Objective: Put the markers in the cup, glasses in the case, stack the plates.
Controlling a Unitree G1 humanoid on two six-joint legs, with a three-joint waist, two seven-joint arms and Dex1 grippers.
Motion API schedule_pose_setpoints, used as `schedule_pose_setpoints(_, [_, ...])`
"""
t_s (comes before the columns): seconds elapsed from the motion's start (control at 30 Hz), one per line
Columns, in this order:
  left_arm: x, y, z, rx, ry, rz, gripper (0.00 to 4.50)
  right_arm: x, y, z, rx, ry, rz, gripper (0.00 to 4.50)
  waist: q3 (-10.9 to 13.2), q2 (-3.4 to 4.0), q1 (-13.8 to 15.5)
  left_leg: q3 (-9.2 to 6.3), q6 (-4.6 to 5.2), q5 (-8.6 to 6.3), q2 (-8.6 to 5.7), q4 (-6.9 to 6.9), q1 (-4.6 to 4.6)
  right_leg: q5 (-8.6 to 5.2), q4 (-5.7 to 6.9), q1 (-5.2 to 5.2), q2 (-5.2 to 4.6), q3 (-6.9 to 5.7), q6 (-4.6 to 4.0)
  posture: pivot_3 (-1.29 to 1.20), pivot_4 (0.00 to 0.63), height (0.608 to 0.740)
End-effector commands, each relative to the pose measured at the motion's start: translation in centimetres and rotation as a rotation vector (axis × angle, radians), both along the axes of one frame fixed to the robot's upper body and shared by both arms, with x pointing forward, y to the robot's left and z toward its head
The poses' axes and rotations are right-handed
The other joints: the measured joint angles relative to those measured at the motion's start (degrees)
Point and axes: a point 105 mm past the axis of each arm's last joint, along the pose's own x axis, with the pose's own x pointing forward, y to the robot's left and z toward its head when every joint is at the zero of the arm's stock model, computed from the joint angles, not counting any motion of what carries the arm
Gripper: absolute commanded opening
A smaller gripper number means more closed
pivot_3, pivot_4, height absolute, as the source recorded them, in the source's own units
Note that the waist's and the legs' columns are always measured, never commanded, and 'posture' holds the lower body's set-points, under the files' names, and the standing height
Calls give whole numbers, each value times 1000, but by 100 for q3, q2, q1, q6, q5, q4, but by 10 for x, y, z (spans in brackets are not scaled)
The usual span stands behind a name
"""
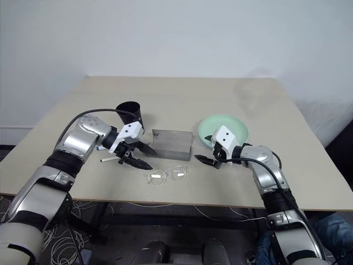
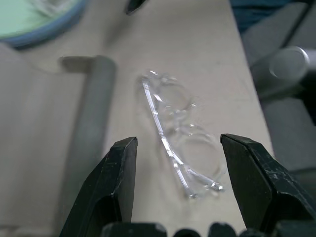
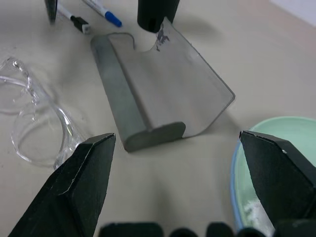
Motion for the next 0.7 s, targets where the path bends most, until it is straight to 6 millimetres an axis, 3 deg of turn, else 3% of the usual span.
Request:
schedule_pose_setpoints(0.03, [5,-10,9,4,54,12,2794,-1,8,14,45,-72,-10,4357,1,-3,4,-1,1,1,0,1,-2,0,0,0,0,0,0,0,0,740])
schedule_pose_setpoints(0.33, [17,-26,14,-17,157,81,2794,-10,20,2,91,-57,-53,4357,5,-9,11,-5,2,1,-1,14,-11,2,0,-1,0,-3,4,0,0,740])
schedule_pose_setpoints(0.7, [13,-28,-11,112,122,2,2794,-16,26,-1,161,-58,-140,4357,8,-15,14,-6,2,1,-2,20,-12,3,2,0,0,-1,7,0,0,740])
